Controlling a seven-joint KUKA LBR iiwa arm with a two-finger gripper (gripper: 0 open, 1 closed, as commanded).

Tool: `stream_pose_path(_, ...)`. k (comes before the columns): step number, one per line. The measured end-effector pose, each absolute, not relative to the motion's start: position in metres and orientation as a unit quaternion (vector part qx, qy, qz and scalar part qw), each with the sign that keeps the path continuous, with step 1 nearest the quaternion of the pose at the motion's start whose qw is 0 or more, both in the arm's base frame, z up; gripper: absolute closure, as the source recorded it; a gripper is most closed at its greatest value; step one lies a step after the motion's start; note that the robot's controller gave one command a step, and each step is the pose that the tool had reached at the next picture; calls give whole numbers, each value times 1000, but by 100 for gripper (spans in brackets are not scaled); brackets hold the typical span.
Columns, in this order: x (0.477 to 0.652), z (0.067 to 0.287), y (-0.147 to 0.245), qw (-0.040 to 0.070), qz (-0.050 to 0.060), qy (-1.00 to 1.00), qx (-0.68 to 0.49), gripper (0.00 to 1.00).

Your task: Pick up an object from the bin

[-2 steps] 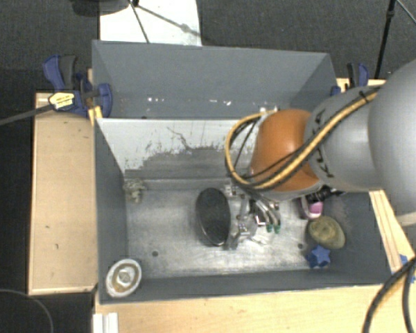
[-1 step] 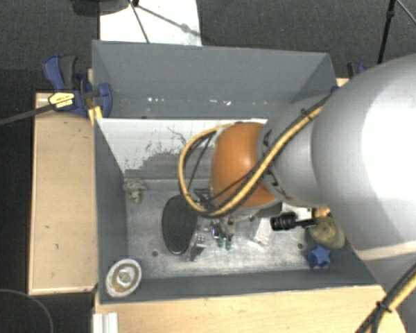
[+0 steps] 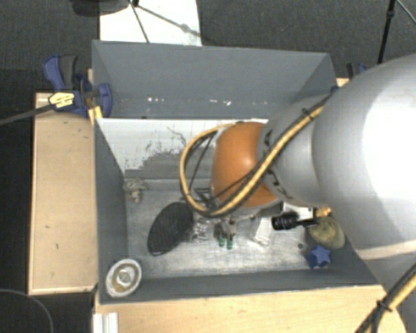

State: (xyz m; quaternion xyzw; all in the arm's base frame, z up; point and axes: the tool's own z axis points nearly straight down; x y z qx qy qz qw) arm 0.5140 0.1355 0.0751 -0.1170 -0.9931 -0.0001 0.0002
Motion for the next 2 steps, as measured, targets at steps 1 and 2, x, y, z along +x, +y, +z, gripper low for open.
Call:
stream_pose_path(1,532,72,188,-3,-2,-987,-163,100)
stream_pose_path(2,589,74,195,-3,-2,-974,-225,100)
